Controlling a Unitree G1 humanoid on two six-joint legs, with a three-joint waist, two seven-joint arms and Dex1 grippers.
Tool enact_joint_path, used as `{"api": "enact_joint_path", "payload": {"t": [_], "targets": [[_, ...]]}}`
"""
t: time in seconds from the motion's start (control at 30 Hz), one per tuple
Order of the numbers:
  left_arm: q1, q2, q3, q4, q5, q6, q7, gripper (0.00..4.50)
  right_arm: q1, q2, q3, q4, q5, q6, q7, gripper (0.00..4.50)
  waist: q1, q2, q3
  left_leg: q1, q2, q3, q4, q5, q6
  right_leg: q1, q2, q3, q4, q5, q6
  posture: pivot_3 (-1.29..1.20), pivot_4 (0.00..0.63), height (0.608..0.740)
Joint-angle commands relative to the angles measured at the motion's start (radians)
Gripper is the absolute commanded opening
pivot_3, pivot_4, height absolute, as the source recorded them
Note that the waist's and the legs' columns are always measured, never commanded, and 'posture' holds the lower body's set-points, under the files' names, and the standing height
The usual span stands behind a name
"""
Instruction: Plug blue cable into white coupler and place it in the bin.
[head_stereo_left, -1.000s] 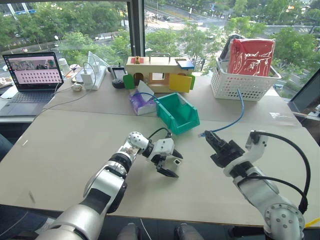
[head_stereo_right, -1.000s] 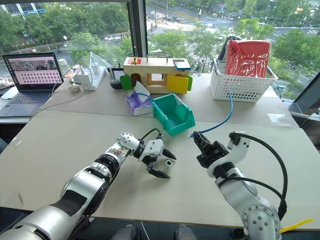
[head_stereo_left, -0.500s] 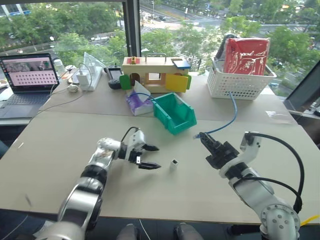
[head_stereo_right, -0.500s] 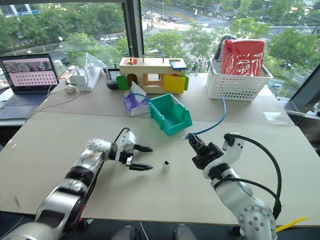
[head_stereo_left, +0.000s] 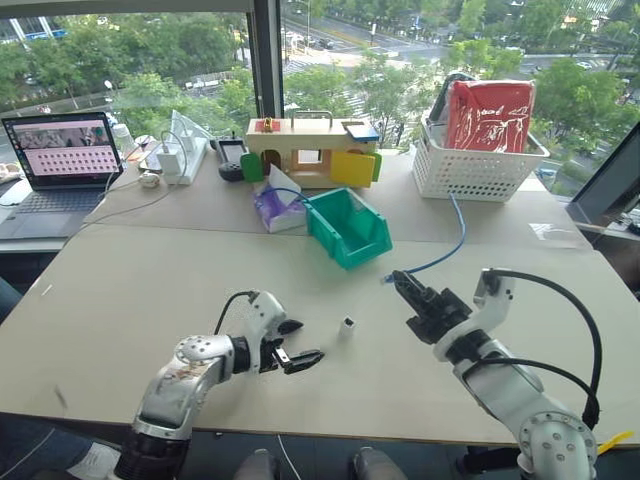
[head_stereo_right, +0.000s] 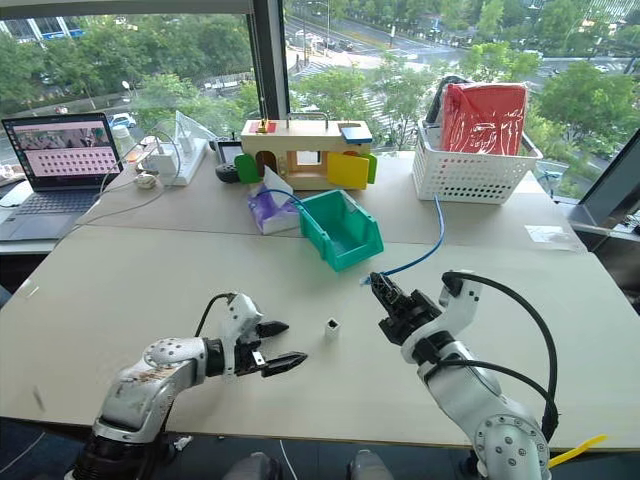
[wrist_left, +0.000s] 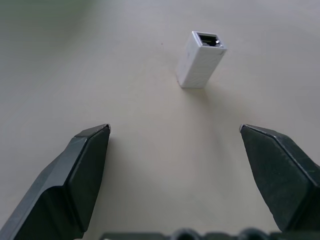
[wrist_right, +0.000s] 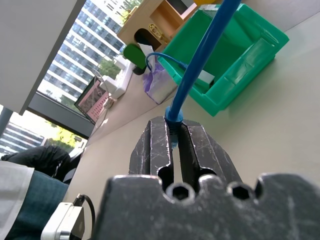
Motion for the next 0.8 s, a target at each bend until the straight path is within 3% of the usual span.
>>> {"api": "enact_joint_path", "payload": {"t": [0.03, 0.8], "targets": [[0.013, -0.009, -0.072, -0.032, 0.049, -0.020, 0.077, 4.47, -0.002, -0.020, -0.016, -0.040, 0.034, -0.008, -0.004, 0.00, -0.001, 0.000, 0.000, 0.000, 0.000, 0.001, 0.000, 0.000, 0.000, 0.000, 0.000, 0.000, 0.000, 0.000, 0.000, 0.00, 0.150, 0.737], [-0.124, -0.175, -0.166, 0.085, 0.000, 0.076, 0.198, 4.47, 0.066, -0.035, -0.012, -0.111, 0.031, -0.066, -0.067, 0.00, 0.002, 0.000, 0.000, -0.001, 0.000, 0.003, 0.000, 0.000, 0.000, 0.000, -0.001, 0.001, -0.001, -0.002, 0.003, 0.00, 0.150, 0.737]]}}
